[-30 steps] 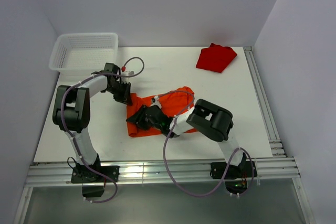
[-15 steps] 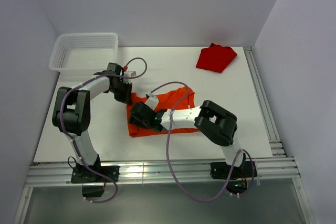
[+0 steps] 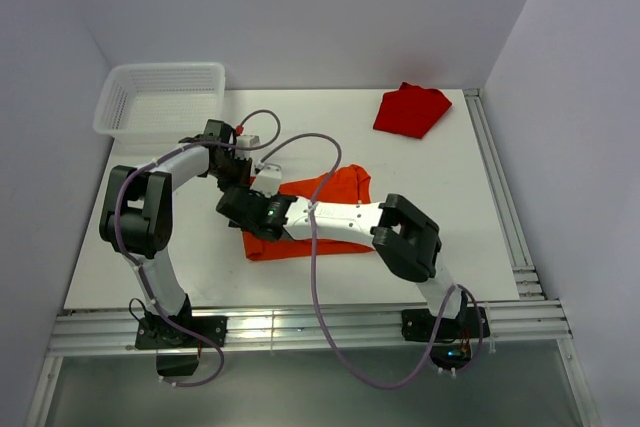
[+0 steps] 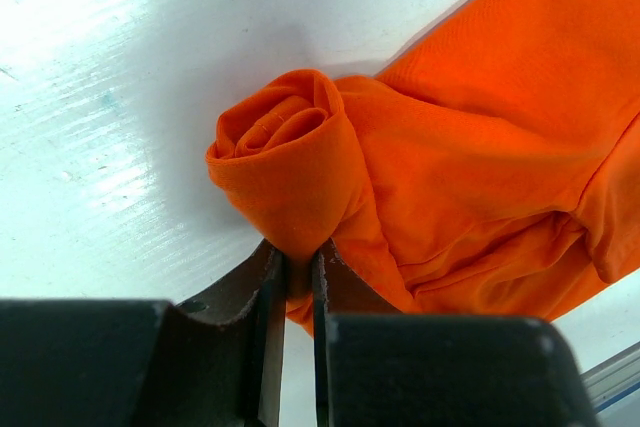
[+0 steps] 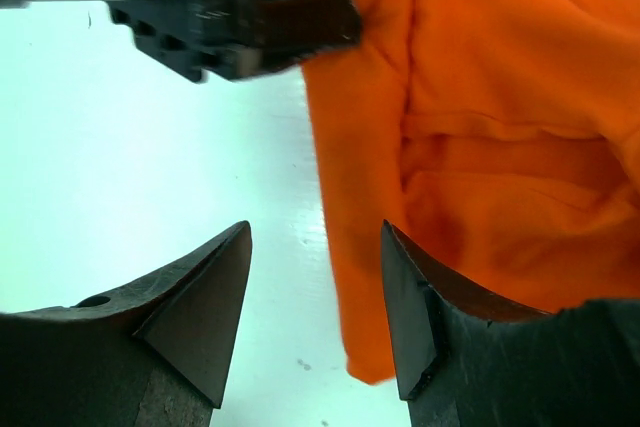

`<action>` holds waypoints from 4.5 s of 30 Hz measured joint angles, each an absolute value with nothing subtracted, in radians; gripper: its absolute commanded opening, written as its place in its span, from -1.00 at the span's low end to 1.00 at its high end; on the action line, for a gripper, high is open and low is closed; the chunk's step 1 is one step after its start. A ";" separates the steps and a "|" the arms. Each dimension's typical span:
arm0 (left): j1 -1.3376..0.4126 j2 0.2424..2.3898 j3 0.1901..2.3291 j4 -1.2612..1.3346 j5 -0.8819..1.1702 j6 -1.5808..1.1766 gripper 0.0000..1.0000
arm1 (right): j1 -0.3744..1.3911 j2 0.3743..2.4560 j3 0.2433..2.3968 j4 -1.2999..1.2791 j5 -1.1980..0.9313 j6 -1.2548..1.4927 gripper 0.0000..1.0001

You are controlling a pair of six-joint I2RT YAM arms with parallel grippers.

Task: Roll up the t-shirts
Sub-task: Roll the tshirt

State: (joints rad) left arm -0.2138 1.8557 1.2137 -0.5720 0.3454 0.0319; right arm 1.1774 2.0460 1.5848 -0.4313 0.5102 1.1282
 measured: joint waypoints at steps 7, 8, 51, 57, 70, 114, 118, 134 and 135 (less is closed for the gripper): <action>-0.217 1.856 1.214 -0.572 0.342 0.032 -0.82 | 1.191 2.177 1.741 -0.533 0.557 1.075 0.23; -0.217 1.856 1.214 -0.572 0.342 0.032 -0.82 | 1.192 2.187 1.746 -0.544 0.560 1.072 0.23; -0.112 1.855 1.354 -0.680 0.519 0.101 0.17 | 1.111 1.985 1.132 0.145 0.212 1.126 -0.87; -0.069 1.853 1.332 -0.704 0.565 0.141 0.17 | 1.046 1.988 0.927 0.554 0.051 1.243 -0.84; -0.075 1.879 1.219 -0.685 0.650 0.147 -0.15 | 1.023 2.130 0.817 1.031 -0.057 1.463 -0.71; -0.250 1.804 1.153 -0.562 0.341 0.047 -0.48 | 1.215 2.090 1.592 -0.469 0.549 1.131 0.14; -0.250 1.804 1.153 -0.562 0.341 0.044 -0.48 | 1.216 2.105 1.605 -0.474 0.549 1.116 0.14; -0.254 1.804 1.153 -0.562 0.338 0.041 -0.42 | 1.225 2.203 1.707 -0.554 0.554 1.105 -0.11; -0.254 1.804 1.153 -0.562 0.337 0.041 -0.39 | 1.226 2.214 1.720 -0.566 0.557 1.105 -0.10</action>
